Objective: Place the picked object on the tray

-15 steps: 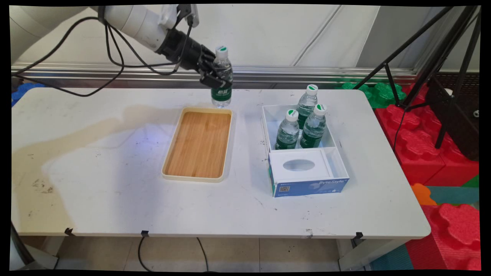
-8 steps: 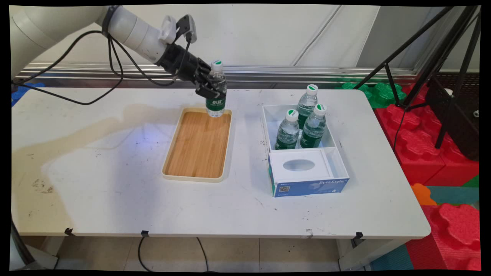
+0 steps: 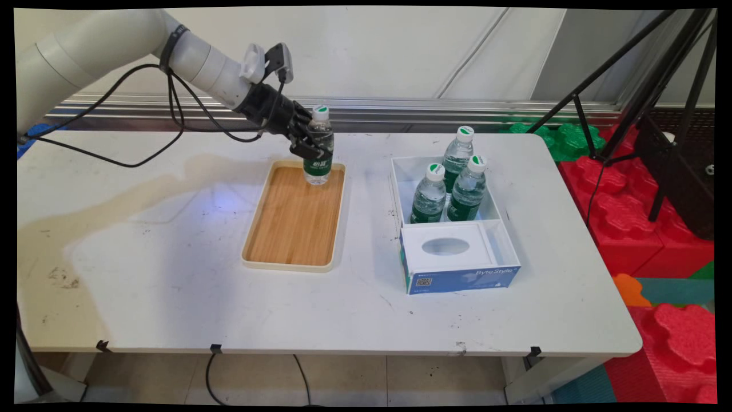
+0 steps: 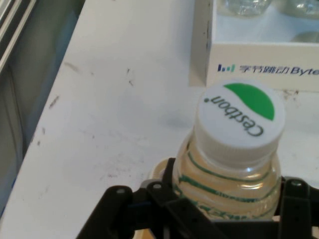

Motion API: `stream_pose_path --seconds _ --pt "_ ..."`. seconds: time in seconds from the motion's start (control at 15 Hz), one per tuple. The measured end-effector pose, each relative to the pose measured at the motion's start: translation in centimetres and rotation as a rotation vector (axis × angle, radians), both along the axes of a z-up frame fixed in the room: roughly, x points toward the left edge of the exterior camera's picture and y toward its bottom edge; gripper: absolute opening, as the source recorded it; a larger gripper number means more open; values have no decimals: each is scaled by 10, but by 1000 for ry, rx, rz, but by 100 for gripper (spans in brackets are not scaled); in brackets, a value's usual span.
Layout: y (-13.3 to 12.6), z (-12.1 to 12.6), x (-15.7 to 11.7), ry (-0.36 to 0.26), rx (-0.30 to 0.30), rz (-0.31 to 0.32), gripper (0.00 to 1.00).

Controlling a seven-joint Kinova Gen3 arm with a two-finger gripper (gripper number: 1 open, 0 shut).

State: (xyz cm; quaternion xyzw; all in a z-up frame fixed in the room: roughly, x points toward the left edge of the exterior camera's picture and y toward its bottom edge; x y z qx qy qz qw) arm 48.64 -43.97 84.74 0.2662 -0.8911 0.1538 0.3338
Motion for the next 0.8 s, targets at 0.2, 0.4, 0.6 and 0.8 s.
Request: stream_pose_path --seconds 0.2,0.4,0.6,0.8 --pt "-1 -7 2 0 3 1 0" --pt "-4 -16 2 6 -1 5 0" --pt "-8 -22 2 1 -6 11 0" --pt "-10 -27 1 1 -10 15 0"
